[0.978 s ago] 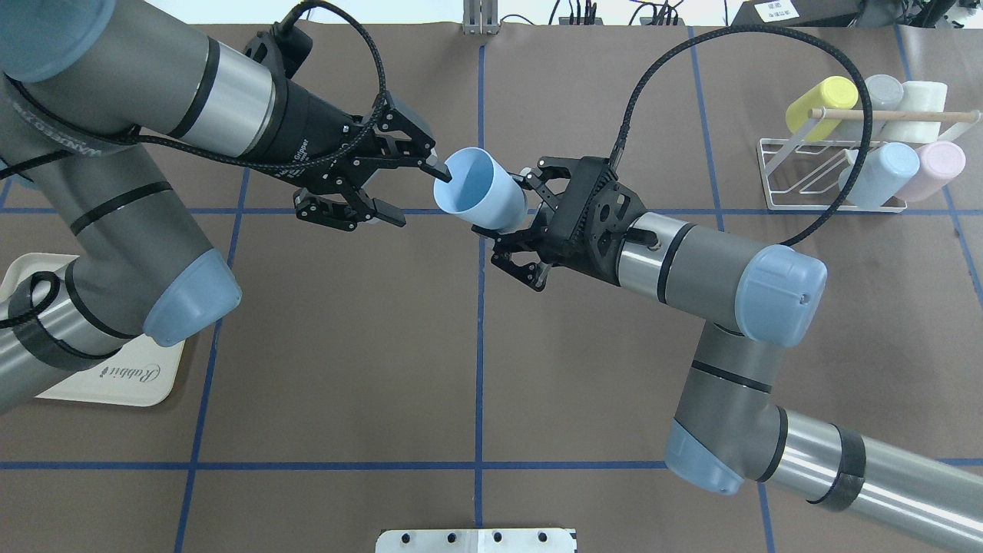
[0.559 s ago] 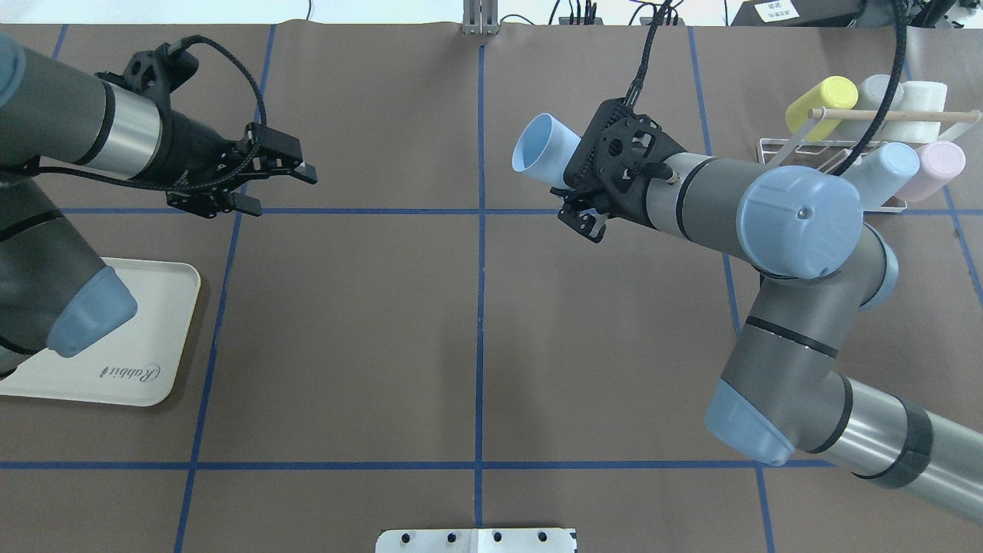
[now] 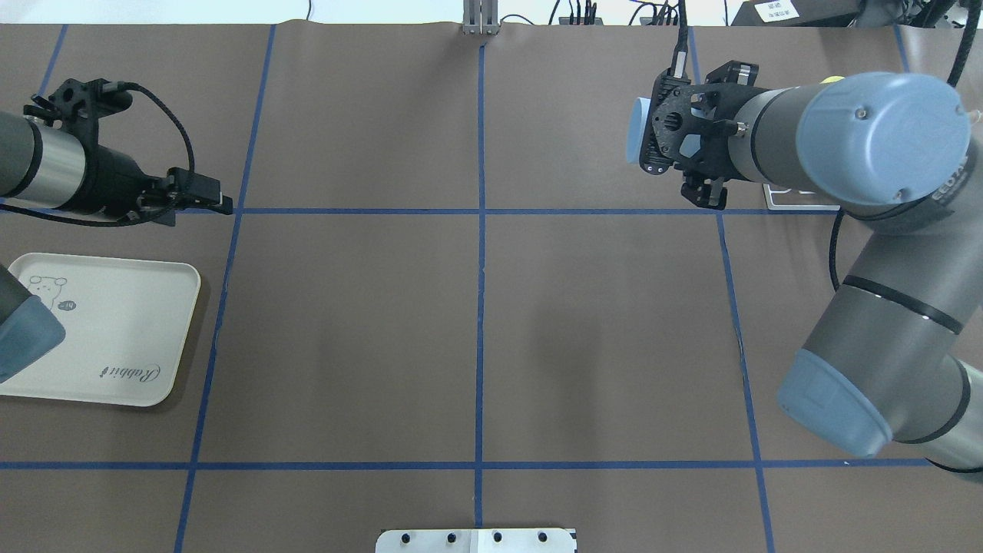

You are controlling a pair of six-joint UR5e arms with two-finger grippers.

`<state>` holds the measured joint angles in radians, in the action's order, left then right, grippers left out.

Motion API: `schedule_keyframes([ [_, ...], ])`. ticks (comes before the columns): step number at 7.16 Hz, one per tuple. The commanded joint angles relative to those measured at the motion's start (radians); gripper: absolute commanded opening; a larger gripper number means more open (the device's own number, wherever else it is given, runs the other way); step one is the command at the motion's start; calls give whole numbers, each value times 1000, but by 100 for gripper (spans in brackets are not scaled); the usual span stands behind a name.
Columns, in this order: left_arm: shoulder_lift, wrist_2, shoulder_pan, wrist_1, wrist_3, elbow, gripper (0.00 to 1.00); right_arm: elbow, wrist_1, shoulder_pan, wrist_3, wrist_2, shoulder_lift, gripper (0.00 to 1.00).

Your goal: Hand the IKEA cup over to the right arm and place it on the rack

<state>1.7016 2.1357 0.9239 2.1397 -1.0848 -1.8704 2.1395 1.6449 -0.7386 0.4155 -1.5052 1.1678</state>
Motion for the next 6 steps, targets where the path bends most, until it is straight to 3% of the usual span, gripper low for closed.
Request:
schedule_keyframes([
  [1,-69,-33,67,-82,278,-4,100,19,168,-66,232,7,13,44],
  [2,-72,-33,91,-127,340,-13,100,22,206,-90,334,28,44,45],
  [4,-76,-28,92,-129,333,-36,100,25,237,-91,585,228,133,51],
  [6,-79,-23,89,-129,326,-49,100,23,242,-90,723,351,189,49],
])
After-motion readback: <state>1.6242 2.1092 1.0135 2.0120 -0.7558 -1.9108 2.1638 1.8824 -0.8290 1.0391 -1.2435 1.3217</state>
